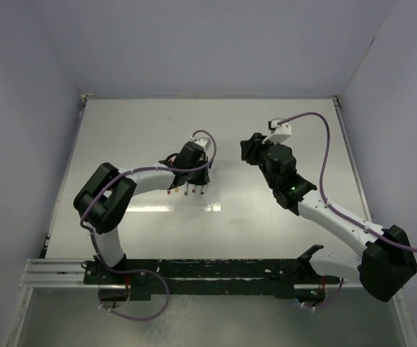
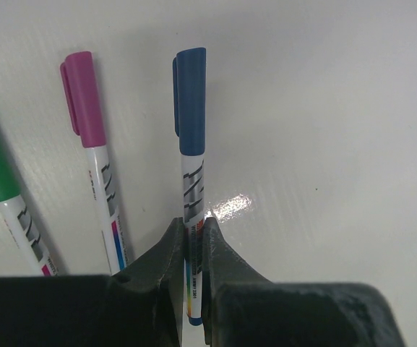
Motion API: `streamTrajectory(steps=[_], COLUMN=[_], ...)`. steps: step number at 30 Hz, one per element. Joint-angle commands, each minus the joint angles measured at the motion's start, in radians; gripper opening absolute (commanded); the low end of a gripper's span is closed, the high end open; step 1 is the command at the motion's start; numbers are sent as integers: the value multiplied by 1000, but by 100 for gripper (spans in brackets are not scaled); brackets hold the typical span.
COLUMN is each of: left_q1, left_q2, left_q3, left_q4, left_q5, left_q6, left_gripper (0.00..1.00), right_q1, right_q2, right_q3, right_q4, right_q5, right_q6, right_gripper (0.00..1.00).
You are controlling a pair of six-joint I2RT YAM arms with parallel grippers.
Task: Insert the pens into the pen caps
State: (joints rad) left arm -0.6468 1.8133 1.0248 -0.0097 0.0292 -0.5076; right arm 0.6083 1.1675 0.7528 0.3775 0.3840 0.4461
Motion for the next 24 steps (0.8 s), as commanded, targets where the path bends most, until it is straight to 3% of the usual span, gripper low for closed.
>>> streamTrajectory(steps=[1,14,24], left_q1=[-14,-17,-17], left_q2=[19,35,17], left_q3=[45,53,67], left_q4=[16,-1,-15], left_q5=[0,-55,-70], left_q6=[-25,-26,-22], left_gripper=[7,18,21], right_q1=[-1,-1,-2], right_q2=[5,7,5], right_q3=[-3,-24,-23], right_q4=[25,26,21], right_q5=[16,-5,-7], right_q6=[15,32,30], right_gripper=[45,45,45])
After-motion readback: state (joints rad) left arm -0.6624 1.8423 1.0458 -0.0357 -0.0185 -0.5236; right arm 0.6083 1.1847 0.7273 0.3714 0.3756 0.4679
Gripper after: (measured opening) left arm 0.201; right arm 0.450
